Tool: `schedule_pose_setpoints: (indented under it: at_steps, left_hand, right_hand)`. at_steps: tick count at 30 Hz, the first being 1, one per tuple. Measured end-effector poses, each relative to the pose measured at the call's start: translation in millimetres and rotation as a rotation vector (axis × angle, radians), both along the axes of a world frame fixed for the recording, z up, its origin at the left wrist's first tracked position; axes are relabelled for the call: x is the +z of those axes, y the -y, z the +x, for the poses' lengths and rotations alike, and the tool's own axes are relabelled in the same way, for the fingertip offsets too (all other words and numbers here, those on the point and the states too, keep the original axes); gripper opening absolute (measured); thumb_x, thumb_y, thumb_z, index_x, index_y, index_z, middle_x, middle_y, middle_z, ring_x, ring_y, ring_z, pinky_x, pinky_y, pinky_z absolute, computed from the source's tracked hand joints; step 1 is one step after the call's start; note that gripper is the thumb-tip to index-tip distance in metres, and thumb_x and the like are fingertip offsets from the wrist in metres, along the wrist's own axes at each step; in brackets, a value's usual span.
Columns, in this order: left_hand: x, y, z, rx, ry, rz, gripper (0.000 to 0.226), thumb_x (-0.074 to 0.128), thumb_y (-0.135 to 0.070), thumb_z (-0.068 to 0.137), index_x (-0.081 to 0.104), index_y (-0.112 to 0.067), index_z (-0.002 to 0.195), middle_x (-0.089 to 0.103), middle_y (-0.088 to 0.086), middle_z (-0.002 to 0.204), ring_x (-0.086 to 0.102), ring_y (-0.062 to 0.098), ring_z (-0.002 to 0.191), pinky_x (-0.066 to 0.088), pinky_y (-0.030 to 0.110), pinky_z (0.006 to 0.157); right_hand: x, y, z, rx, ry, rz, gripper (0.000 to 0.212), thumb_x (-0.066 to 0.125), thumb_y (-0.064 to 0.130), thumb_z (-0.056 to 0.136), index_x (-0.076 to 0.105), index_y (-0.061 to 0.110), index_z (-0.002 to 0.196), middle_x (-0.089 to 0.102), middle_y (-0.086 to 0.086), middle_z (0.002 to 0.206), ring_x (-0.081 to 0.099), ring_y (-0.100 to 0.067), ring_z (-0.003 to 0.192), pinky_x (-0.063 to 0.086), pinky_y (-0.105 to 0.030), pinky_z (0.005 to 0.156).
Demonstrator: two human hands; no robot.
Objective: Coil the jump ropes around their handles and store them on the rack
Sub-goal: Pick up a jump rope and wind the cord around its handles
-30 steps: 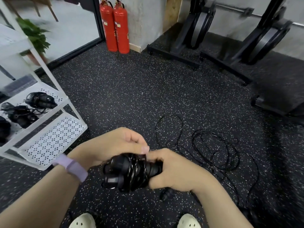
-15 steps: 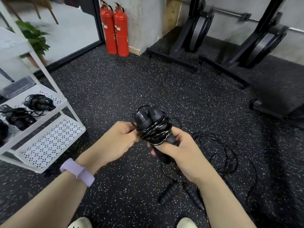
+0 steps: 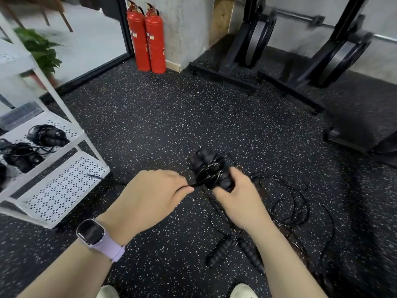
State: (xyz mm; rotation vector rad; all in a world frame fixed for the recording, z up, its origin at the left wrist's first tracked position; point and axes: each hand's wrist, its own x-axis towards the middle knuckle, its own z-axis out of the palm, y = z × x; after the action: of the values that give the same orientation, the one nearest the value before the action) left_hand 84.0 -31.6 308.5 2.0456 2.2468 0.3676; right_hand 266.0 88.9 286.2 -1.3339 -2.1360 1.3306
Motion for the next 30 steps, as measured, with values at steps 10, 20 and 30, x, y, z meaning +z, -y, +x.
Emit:
schedule_pose_setpoints:
  at_steps: [10,20,30]
  left_hand:
    - [1.6,2.8,12.6,-0.065,-0.061,-0.234,0.058,0.044,-0.084,0.078,0.068,-0.031,0.077,0.064,-0.016,0.067,0.056,0.001,0.06,0.039,0.019,0.057]
    - [17.9,9.2,-4.2,-0.025,0.5,-0.472,0.019,0.073,-0.022,0.092,0.074,-0.041,0.088,0.067,-0.03,0.084,0.063,-0.006,0.074,0.049,0.014,0.073]
    - [4.3,-2.2,-16.1,0.019,0.676,-0.366,0.031,0.048,-0.045,0.105,0.069,-0.037,0.084,0.065,-0.018,0.072,0.055,-0.003,0.063,0.044,0.026,0.066]
  right_hand:
    - [-0.9,25.8,-5.0,0.452,0.435,0.232,0.018,0.069,0.033,0.084,0.053,0.037,0.091,0.052,0.008,0.08,0.057,-0.026,0.073,0.032,-0.03,0.051]
    - [2.7,30.3,-6.4,0.632,0.456,0.173,0.03,0.074,0.021,0.075,0.056,0.041,0.089,0.057,0.009,0.073,0.059,-0.023,0.073,0.032,-0.024,0.051]
    - [13.9,24.3,-0.3,0.643,0.134,-0.223,0.028,0.078,0.014,0.075,0.069,0.025,0.099,0.061,0.009,0.076,0.052,-0.007,0.068,0.041,-0.027,0.064]
